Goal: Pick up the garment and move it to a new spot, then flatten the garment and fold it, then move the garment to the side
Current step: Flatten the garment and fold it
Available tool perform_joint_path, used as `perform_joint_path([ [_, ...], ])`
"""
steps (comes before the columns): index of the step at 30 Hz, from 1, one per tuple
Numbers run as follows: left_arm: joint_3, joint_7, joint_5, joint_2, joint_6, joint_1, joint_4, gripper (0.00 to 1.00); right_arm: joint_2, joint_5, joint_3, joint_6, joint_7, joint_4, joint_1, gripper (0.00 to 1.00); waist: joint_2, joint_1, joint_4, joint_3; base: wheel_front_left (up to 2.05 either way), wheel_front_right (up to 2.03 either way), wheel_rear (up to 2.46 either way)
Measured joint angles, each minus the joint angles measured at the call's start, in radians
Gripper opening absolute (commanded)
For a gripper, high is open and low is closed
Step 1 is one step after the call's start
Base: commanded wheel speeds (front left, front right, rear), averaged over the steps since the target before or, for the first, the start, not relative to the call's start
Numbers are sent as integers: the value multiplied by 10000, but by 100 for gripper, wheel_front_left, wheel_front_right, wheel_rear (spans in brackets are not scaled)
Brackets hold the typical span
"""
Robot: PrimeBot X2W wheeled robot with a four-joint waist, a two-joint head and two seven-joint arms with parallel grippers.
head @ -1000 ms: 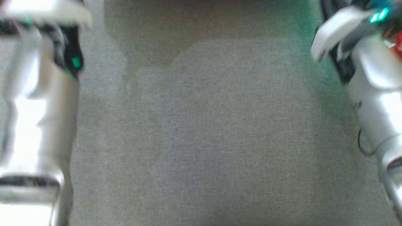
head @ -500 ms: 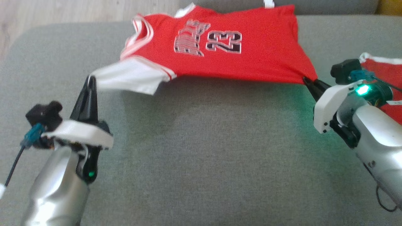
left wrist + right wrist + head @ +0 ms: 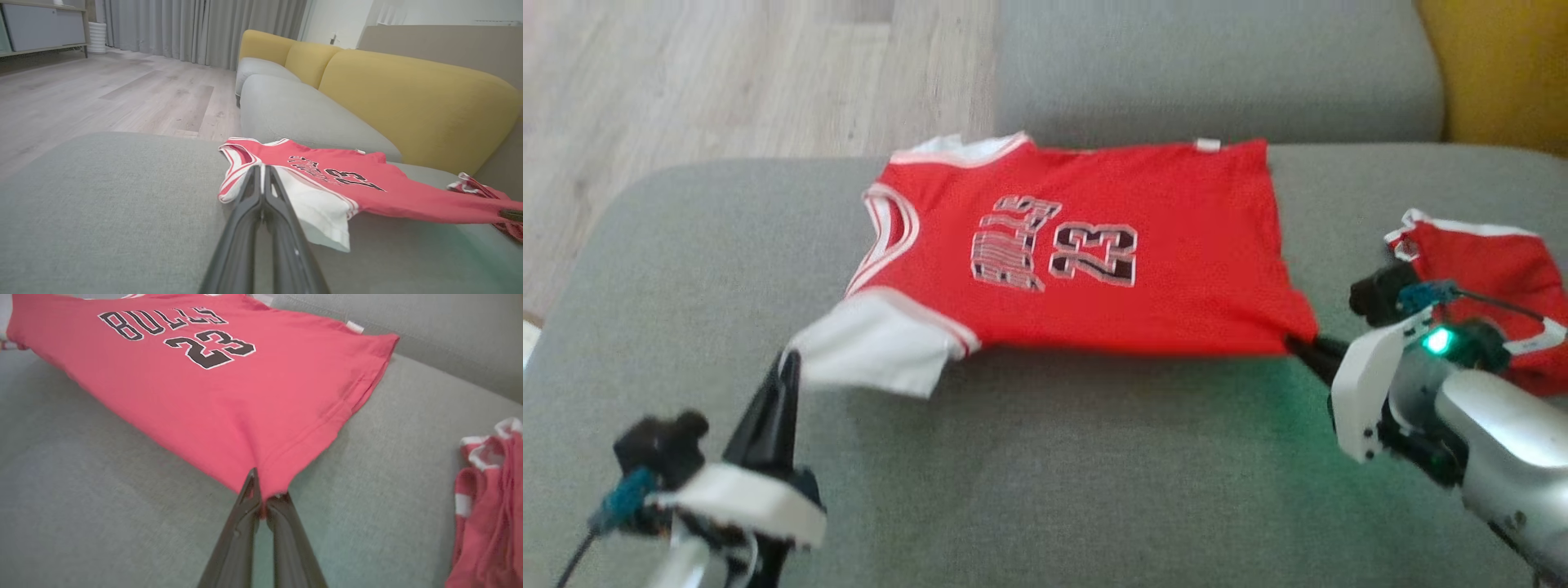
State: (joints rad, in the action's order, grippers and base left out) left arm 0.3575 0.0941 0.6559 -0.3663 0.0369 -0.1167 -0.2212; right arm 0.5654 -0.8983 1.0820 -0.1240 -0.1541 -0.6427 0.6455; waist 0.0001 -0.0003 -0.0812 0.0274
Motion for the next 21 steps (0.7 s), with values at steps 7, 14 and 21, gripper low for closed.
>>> perform_joint_path([
  [7,111,-621,127,-487,-696,2080,2288,0,1116,-1099,558,0,-918,1313,-336,0,0,2,149,202,0,0,0],
  [14,-21,-767,119,-631,-995,1884,2959,0,1258,-1118,543,0,-713,1469,-221,0,0,3,227,-29,0,0,0],
  [21,-33,-1058,-128,-729,-965,440,2614,0,974,-940,349,0,-662,1122,353,0,-1,4,315,-456,0,0,0],
])
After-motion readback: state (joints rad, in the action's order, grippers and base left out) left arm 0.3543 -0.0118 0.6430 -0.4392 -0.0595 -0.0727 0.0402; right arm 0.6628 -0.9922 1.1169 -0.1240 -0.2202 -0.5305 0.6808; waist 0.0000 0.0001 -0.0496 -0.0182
